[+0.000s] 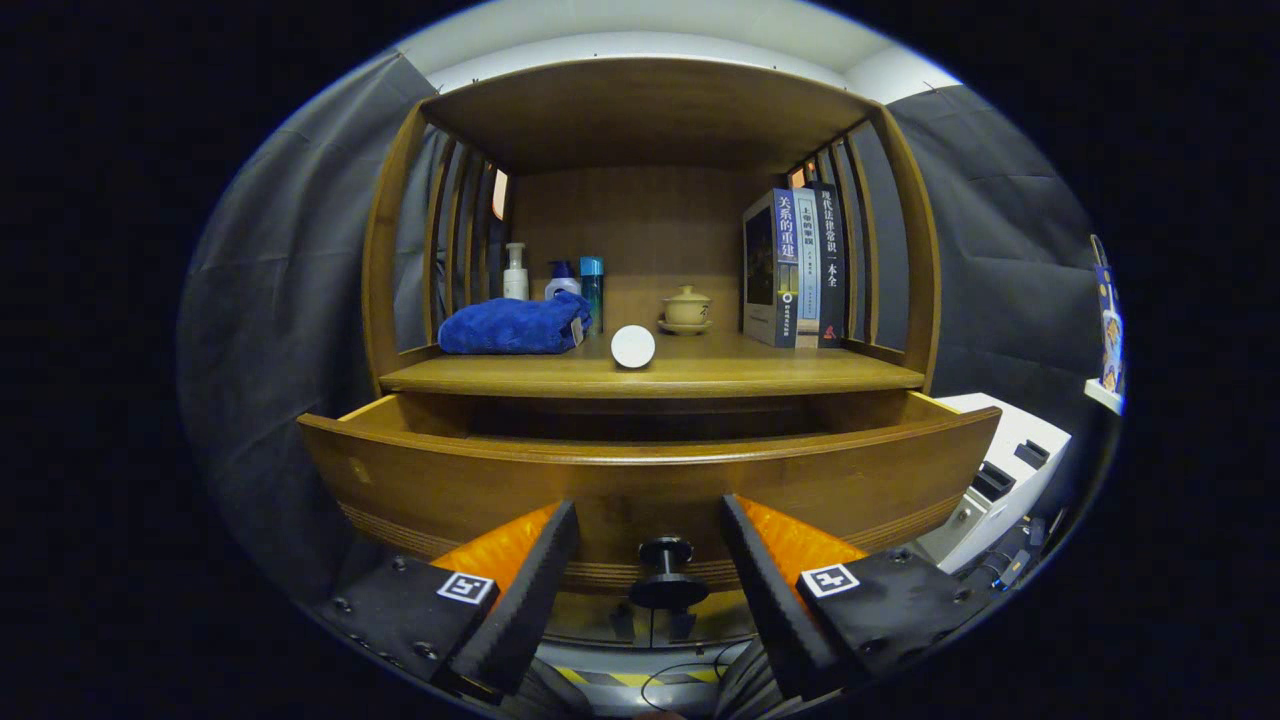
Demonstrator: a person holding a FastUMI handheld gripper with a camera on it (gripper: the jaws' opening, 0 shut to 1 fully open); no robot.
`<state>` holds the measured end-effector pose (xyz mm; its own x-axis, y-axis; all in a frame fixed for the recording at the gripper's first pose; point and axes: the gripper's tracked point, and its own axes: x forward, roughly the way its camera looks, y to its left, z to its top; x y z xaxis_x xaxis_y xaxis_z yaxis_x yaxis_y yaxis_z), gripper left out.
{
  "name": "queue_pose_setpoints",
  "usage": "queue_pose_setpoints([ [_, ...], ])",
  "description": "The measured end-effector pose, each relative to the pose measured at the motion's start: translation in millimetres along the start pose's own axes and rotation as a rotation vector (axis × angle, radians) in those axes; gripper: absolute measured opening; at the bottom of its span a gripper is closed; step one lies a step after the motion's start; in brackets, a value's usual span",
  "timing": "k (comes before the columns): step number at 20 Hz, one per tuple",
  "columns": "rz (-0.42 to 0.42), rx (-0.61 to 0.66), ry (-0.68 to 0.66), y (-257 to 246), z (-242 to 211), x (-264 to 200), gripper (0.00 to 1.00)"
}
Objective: Pull open the drawer, take out the items inside it, and place them on the countertop above the cabinet.
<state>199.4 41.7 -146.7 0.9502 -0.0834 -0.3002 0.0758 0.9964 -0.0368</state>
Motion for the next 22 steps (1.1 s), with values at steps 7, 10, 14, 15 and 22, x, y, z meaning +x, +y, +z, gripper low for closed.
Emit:
queue_pose_setpoints([
  [7,-0.011,-0.036,-0.042,2.0,21.9,47.6,0.96],
  [10,-0.013,-0.041,-0.047,1.5,24.8,61.4,0.96],
  [14,-0.012,-0.047,-0.063,1.5,26.5,64.8,0.96],
  [15,-0.013,-0.042,-0.057,2.0,25.6,65.5,0.96],
  [22,-0.013,-0.052,-0.050,2.4,23.6,73.7,0.96],
])
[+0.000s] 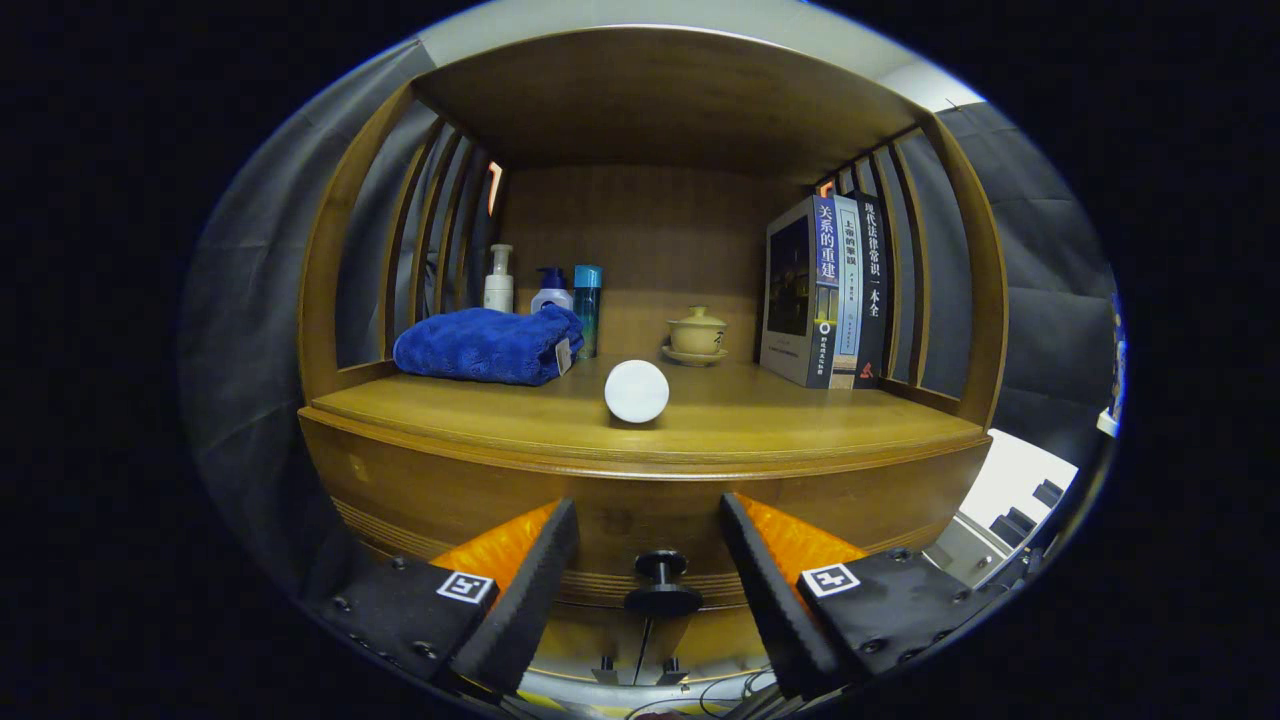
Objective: Pull open the drawer, take out the items inside it, and place them on the countertop above the cabinet.
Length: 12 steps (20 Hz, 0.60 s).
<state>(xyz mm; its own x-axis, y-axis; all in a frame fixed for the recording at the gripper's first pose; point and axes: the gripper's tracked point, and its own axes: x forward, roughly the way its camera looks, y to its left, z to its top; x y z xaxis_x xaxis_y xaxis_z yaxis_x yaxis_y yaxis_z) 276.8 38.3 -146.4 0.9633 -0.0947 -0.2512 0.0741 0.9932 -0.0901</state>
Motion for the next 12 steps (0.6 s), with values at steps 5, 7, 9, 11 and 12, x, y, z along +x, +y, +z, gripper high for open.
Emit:
queue_pose_setpoints([
  [5,0.046,0.040,-0.036,6.7,14.1,-41.0,0.96],
  [7,0.082,0.057,-0.055,11.4,27.9,-65.6,0.96],
  [9,0.102,0.045,-0.083,9.5,45.1,-89.6,0.96],
  [11,0.119,0.022,-0.090,5.8,55.5,-112.9,0.96],
  [12,0.133,0.032,-0.091,4.8,60.9,-124.4,0.96],
])
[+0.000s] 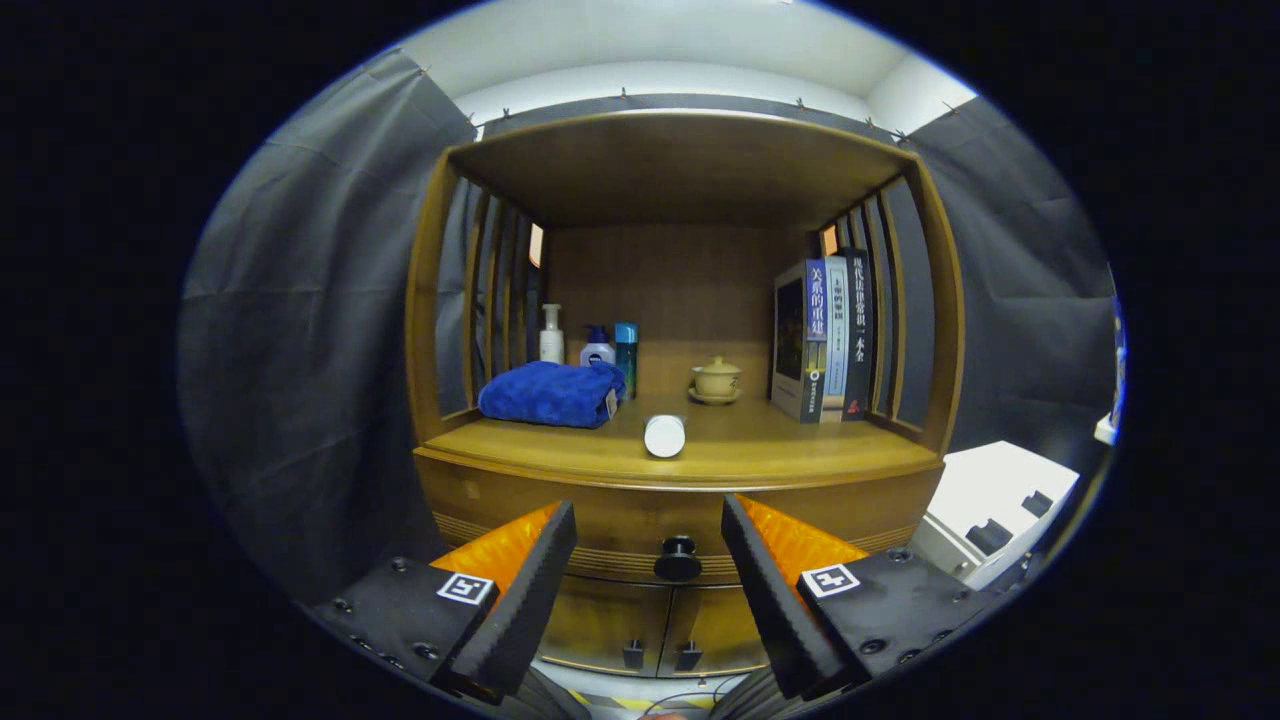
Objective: Pull open the drawer, take out the items inside it, and place them on the countertop above the cabinet.
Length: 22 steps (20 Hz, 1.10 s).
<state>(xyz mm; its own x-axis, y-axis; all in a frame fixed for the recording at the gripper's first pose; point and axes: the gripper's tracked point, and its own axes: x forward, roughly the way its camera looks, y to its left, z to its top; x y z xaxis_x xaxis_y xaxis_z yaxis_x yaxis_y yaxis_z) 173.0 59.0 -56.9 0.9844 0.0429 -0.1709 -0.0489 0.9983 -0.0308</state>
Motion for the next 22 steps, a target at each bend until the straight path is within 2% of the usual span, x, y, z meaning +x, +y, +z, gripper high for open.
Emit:
queue_pose_setpoints([
  [2,0.027,0.025,-0.015,0.3,17.7,-20.4,0.96],
  [6,0.035,0.000,-0.063,-13.5,50.1,-56.0,0.96],
  [11,0.016,0.023,-0.121,-33.5,79.4,-85.6,0.96],
  [22,-0.002,0.032,-0.158,-44.5,94.0,-95.2,0.96],
])
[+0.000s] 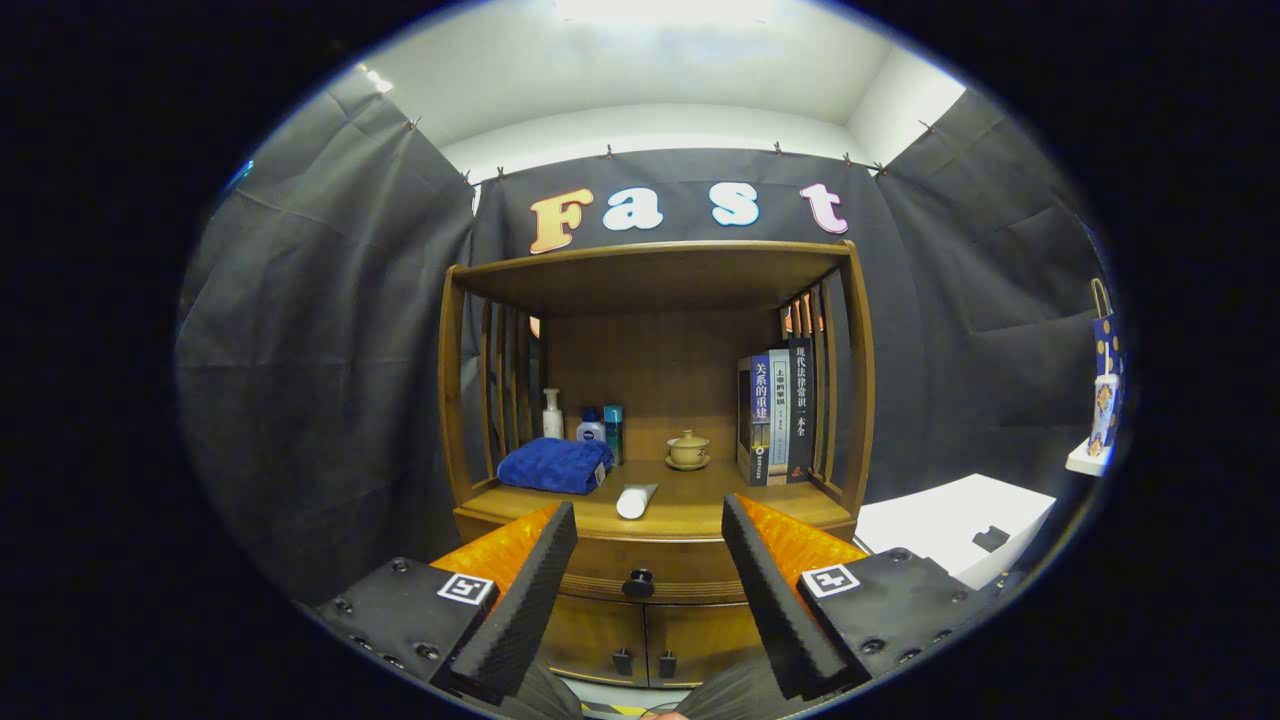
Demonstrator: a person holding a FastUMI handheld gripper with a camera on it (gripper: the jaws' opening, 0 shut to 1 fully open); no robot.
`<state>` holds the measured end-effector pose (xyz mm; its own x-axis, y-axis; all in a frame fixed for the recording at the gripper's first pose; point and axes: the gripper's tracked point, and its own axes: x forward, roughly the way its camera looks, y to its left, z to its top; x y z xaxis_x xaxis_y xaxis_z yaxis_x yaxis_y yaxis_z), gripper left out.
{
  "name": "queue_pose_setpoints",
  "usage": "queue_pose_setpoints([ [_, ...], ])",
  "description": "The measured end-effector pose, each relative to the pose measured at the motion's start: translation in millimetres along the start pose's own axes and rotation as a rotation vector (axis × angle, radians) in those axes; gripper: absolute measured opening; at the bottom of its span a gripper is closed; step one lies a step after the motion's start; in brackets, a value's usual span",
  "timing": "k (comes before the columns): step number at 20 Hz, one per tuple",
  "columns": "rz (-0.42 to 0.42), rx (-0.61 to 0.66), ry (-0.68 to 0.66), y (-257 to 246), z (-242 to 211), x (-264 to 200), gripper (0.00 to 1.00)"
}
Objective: Pull open the drawer, take out the items inside it, and place them on the countertop above the cabinet.
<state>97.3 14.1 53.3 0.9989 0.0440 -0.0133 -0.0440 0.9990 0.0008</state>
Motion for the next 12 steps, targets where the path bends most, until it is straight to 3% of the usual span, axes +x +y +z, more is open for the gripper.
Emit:
queue_pose_setpoints([
  [12,0.012,-0.013,0.016,6.1,-5.8,-2.6,0.96],
])
